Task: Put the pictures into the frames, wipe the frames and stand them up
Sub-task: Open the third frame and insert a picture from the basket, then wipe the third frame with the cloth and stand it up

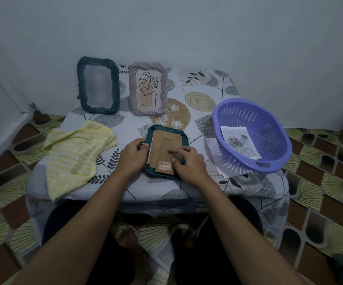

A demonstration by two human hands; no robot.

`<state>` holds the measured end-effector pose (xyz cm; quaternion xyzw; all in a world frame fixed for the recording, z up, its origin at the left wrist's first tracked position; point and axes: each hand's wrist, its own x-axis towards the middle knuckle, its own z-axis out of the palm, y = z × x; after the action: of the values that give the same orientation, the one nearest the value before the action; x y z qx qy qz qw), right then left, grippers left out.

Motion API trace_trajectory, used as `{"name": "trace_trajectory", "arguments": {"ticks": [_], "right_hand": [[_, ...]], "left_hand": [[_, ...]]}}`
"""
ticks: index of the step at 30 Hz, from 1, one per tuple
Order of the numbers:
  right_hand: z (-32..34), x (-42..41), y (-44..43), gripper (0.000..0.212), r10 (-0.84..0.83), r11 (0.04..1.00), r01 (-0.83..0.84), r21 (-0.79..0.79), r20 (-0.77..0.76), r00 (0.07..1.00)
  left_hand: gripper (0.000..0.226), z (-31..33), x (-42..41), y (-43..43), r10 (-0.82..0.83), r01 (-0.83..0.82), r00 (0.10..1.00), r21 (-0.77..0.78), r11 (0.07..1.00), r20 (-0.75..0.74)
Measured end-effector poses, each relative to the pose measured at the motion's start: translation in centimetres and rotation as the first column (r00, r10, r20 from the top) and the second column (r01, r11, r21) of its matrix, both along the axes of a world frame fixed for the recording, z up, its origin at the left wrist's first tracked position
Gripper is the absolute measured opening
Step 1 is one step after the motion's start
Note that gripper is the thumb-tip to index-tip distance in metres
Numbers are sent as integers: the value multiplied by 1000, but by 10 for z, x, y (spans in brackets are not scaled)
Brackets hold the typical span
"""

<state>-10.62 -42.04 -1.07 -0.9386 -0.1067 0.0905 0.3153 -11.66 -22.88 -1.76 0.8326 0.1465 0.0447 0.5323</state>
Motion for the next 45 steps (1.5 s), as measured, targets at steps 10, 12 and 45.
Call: {"name": "trace_trajectory", "arguments": {"ticks": [10,12,45], "right_hand": [[24,-1,34,40,134,946,-91,313,-118,984],[35,-2,37,32,79,846,54,531,-224,971],[8,9,59,24,-51,351,500,792,-517,854]], "left_hand": [[14,32,-6,27,180,-103,972,-413,905,151],[15,41,-6,20,157,-68,968,-397,916,197],[65,-27,-12,96,294,-50,940,781,622,-174]]}}
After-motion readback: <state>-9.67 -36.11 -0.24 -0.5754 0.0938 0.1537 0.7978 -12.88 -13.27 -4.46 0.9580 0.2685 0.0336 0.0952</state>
